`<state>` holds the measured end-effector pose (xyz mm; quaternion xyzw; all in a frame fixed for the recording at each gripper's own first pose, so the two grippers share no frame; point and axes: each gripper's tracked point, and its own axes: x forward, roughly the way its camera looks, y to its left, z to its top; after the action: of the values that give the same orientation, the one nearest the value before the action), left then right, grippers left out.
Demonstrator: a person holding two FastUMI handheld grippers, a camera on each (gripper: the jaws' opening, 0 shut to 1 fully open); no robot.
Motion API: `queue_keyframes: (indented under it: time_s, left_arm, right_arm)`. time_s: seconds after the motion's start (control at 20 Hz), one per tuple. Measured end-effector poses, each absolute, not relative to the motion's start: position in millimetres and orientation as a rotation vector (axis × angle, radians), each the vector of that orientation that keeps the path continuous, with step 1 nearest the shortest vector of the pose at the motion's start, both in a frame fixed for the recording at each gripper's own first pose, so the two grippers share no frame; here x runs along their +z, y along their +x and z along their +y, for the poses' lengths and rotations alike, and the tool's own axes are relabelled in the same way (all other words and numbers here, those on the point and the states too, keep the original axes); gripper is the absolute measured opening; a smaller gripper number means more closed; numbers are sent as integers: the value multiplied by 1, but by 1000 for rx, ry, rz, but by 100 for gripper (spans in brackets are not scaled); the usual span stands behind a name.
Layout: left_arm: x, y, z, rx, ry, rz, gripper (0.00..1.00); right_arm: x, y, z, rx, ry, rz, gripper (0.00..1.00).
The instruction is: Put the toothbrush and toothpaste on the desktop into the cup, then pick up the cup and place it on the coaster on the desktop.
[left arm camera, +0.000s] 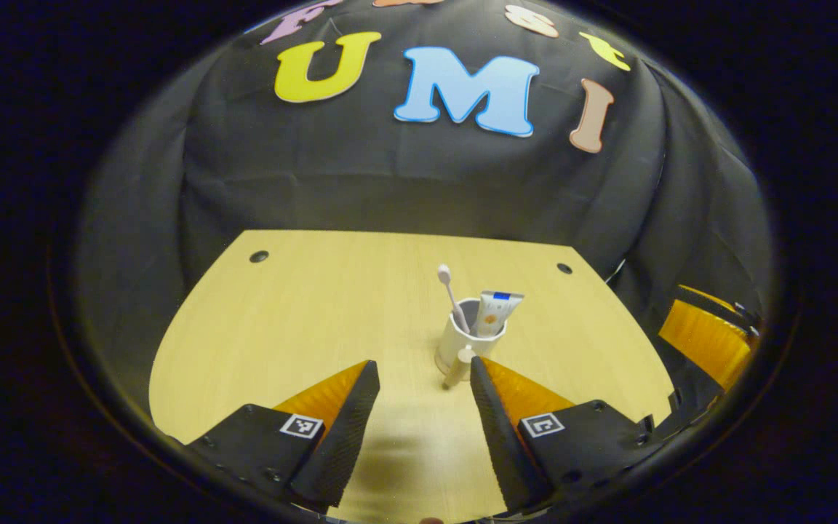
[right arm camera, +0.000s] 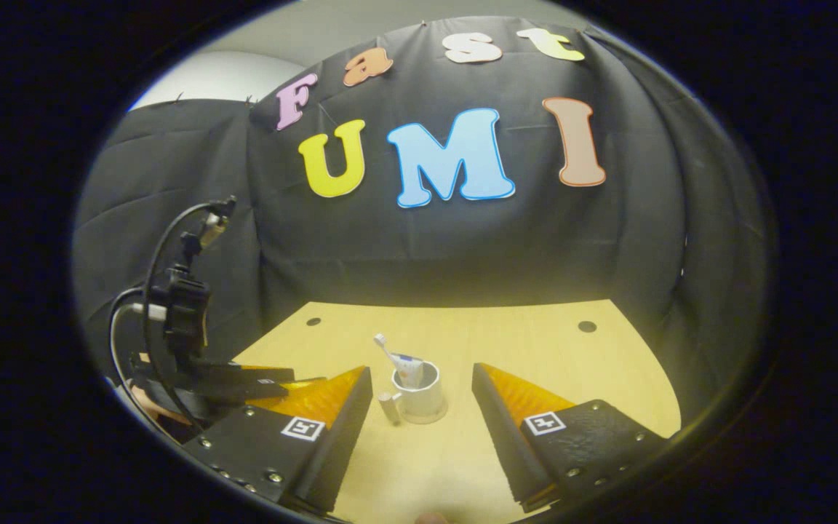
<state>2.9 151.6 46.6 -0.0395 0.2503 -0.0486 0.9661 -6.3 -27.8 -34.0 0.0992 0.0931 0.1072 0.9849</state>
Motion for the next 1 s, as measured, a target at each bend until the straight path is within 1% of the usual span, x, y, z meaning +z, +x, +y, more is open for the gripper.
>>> queue_keyframes:
  time_s: [0.05, 0.1, 0.15, 0.2, 0.25, 0.3, 0.35, 0.4, 0.45, 0.5, 0.55, 0.6, 0.7, 0.75, 0.8, 1.0]
  left_arm:
    - [57, 1, 155, -90, -92, 453, 84]
    - [71, 1, 159, -79, -108, 386, 81]
    - [80, 1, 164, -72, -113, 333, 84]
    - [87, -2, 167, -64, -110, 290, 84]
    - [92, -1, 166, -64, -100, 256, 87]
    - [99, -3, 173, -65, -71, 210, 84]
    - [106, -6, 174, -71, -55, 189, 94]
    - [111, -10, 177, -72, -44, 170, 88]
    - [114, -12, 179, -77, -32, 161, 88]
    - [117, -14, 182, -76, -25, 151, 94]
    - [118, -14, 185, -79, -18, 146, 94]
    - [119, -11, 185, -79, -4, 133, 88]
    - [128, -8, 192, -98, 25, 90, 88]
    - [134, -5, 193, -103, 42, 68, 88]
    - [143, -5, 190, -116, 50, 46, 88]
    - [149, -7, 168, -153, 19, 25, 88]
  right_arm:
    - [-32, -7, -26, 207, 187, 186, 84]
    - [-31, -8, -25, 192, 173, 177, 84]
    - [-29, -8, -24, 176, 161, 168, 84]
    - [-27, -8, -24, 159, 153, 162, 84]
    - [-26, -8, -22, 147, 149, 156, 84]
    - [-23, -8, -20, 131, 142, 146, 84]
    - [-22, -8, -19, 121, 137, 140, 84]
    - [-22, -8, -17, 115, 134, 137, 84]
    - [-21, -8, -16, 108, 133, 134, 84]
    - [-23, -7, -13, 101, 128, 134, 84]
    - [-23, -6, -12, 91, 121, 133, 84]
    - [-20, -6, -11, 76, 105, 119, 84]
    - [-10, -3, -12, 47, 90, 95, 84]
    - [-6, -3, -13, 36, 92, 94, 80]
    - [3, -5, -15, 27, 97, 80, 84]
    - [16, -12, -31, 3, 97, 33, 84]
